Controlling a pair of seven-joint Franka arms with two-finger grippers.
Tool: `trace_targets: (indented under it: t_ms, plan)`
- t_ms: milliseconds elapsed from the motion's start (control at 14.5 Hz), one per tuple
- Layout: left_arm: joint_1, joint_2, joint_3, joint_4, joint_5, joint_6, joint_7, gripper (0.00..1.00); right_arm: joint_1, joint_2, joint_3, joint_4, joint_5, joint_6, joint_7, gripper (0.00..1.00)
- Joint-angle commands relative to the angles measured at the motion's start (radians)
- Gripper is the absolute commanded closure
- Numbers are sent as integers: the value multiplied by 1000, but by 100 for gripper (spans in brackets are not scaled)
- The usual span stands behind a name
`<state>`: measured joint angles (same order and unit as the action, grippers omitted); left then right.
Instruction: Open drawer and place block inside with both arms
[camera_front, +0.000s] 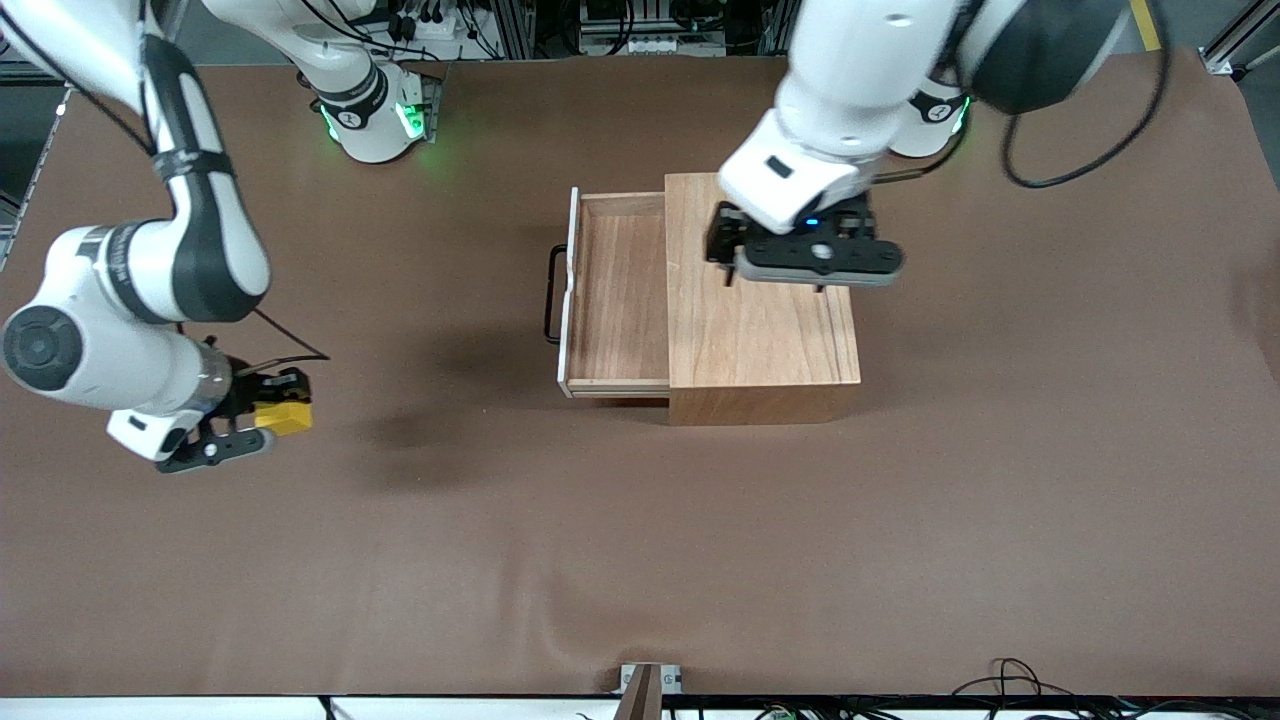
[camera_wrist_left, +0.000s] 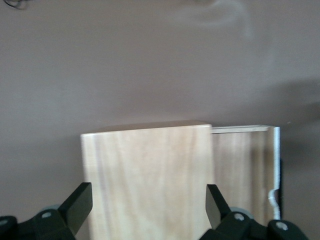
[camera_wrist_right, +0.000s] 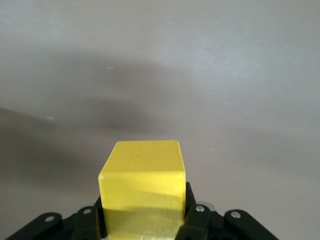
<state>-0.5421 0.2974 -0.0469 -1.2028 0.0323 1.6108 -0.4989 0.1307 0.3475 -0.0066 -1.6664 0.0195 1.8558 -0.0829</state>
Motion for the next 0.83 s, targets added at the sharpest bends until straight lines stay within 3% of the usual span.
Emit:
trace_targets:
  t_ms: [0,344,619,757]
  plan:
    - [121,-55,-8,-29,-26,-41,187,0,128,-74,-6,-7,3,-58,205,57]
    - [276,-80,-4,-27,-22,-91,324,0,334,-90,-7,27,160,-129,567,60]
    - [388,-110,-10,-31,-28,-140,417,0,504,-76,-7,28,168,-63,796,60]
    - [395,-153,-5,-62,-28,-175,398,0,547,-58,-7,28,183,-29,813,61]
